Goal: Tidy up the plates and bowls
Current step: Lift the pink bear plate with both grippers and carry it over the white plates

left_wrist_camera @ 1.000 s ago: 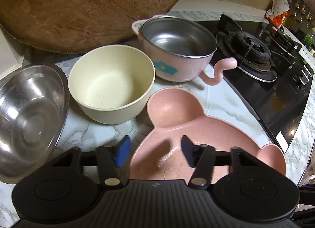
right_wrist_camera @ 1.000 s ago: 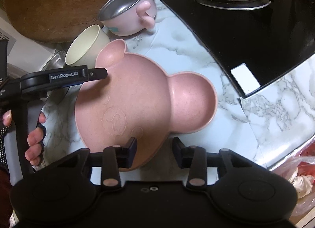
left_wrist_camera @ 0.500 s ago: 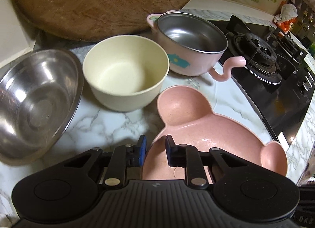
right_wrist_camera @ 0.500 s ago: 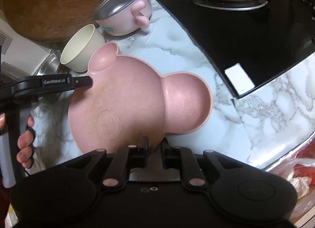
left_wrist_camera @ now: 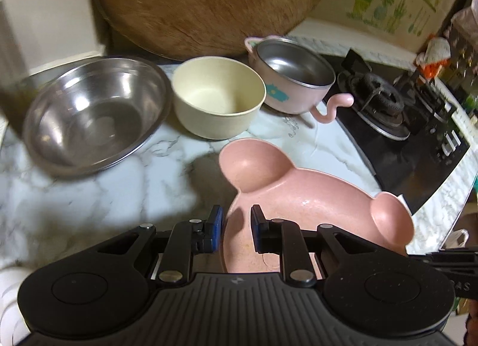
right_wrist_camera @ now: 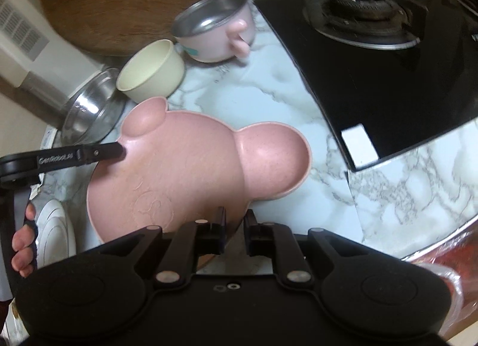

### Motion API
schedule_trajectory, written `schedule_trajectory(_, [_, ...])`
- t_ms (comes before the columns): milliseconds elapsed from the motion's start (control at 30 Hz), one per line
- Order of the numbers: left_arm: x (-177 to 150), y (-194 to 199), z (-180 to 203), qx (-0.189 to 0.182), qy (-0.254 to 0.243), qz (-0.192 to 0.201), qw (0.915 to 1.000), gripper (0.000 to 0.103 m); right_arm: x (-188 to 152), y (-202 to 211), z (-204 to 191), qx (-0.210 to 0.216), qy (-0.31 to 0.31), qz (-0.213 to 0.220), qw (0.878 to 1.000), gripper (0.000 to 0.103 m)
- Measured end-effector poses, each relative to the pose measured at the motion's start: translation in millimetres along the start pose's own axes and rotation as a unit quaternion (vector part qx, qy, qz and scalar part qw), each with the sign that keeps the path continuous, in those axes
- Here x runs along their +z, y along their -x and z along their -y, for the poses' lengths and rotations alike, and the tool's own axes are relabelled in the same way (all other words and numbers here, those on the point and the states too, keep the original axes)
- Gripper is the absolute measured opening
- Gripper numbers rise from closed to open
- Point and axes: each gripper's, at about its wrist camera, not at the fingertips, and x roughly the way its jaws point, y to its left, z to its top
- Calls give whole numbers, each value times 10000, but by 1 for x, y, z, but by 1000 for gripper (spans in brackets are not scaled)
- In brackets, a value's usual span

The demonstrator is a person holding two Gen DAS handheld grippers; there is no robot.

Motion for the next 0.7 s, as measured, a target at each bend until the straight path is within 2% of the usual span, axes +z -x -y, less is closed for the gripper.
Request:
schedule_trajectory(133, [-11, 30, -5, 61, 234, 210, 9995, 20, 3, 9, -9, 82, 277, 73, 9996, 13])
schedule_trajectory(367, [-33, 78, -19, 402, 541, 446, 9967, 20, 7, 20, -38, 290, 825, 122, 9961, 13])
schedule_trajectory(700, [-75, 140, -62, 970, 1268, 862, 9834, 20, 8, 21, -103, 784, 1723, 86, 9819, 13])
